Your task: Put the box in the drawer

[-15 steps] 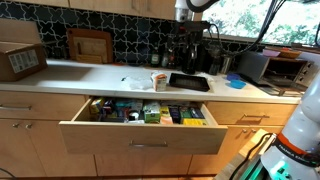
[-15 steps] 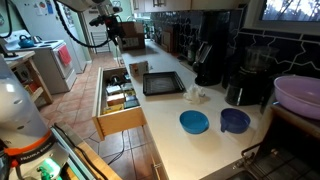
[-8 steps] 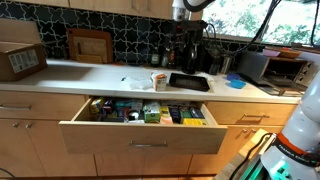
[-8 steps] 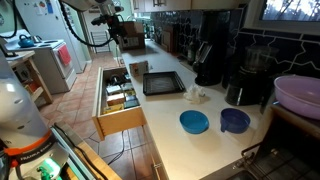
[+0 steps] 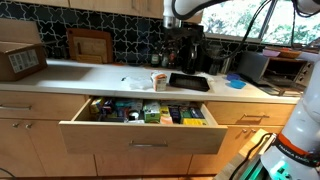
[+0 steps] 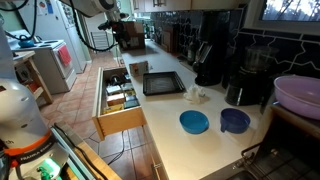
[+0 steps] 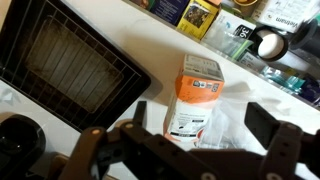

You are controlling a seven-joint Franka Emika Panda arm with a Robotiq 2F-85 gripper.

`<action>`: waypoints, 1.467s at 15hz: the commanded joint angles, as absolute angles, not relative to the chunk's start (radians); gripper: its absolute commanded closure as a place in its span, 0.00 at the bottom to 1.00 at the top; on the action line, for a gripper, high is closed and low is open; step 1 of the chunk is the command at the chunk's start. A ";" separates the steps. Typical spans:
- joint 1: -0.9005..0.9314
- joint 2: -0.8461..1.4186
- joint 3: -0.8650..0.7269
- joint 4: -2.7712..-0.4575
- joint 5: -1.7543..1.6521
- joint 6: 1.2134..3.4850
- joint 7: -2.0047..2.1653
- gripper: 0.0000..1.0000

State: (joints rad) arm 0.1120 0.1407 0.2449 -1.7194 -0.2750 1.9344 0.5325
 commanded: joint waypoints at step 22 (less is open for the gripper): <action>0.278 0.671 0.007 -1.248 -0.240 1.932 0.612 0.00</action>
